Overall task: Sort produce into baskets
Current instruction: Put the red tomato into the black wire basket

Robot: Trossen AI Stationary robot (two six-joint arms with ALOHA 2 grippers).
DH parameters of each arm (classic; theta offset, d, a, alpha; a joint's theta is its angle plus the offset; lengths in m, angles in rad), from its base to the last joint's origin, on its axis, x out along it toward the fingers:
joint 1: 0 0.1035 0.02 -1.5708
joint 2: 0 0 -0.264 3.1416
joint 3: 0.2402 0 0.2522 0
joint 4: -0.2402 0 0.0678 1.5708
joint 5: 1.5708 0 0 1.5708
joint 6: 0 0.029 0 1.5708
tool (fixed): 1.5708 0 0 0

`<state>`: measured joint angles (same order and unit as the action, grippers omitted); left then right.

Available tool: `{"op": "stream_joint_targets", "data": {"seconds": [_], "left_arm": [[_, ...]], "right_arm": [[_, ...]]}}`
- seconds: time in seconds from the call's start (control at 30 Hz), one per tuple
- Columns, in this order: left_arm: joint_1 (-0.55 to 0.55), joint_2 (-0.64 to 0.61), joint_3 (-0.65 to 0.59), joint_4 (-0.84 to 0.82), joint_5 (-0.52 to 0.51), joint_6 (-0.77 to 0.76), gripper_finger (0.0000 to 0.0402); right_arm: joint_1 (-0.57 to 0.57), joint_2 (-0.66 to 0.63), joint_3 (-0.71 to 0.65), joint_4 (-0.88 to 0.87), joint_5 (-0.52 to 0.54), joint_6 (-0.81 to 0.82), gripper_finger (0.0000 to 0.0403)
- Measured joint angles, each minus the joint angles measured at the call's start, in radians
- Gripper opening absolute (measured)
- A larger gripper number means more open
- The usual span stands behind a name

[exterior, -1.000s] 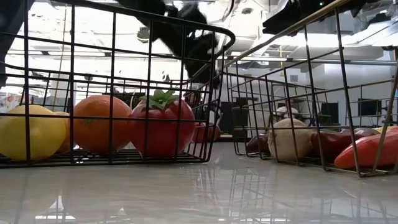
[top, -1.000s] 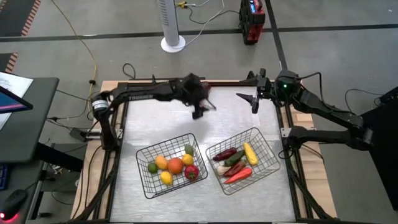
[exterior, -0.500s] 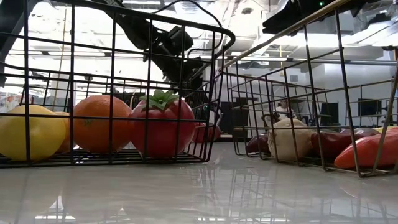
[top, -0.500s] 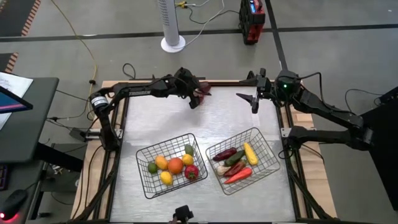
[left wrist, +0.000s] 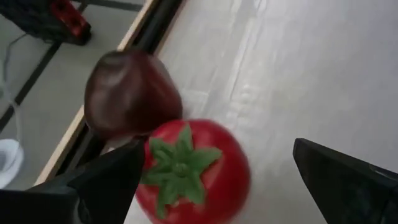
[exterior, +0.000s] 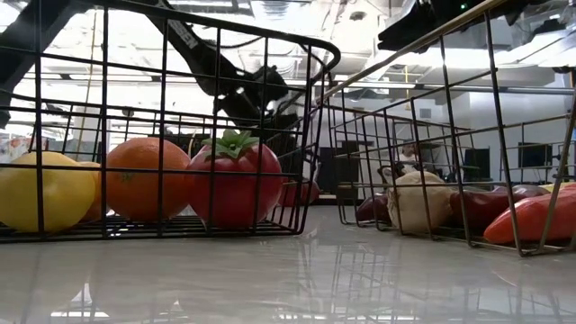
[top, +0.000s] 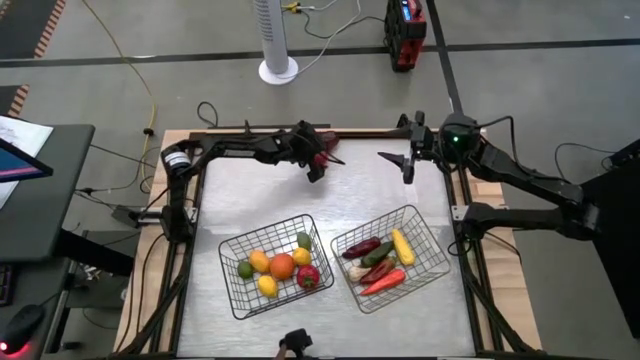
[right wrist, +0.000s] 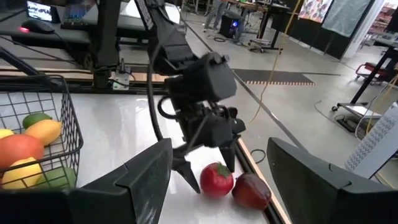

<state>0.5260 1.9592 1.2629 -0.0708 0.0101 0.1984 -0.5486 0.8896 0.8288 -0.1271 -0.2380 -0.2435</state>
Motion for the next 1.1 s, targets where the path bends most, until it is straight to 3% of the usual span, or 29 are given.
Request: {"op": "stream_joint_targets", "data": {"seconds": [0.6,0.97,1.1], "left_arm": [[0.005,0.024,0.002,-0.075,-0.052,0.057,0.0395],[0.005,0.024,0.002,-0.074,-0.044,0.090,0.0299],[-0.002,-0.006,0.010,-0.111,-0.043,0.106,0.0285]], "right_arm": [[0.002,0.006,0.000,0.009,-0.001,-0.003,0.0292],[0.002,0.006,0.000,0.008,-0.001,-0.003,0.0292],[0.002,0.006,0.000,0.007,-0.001,-0.005,0.0292]]}}
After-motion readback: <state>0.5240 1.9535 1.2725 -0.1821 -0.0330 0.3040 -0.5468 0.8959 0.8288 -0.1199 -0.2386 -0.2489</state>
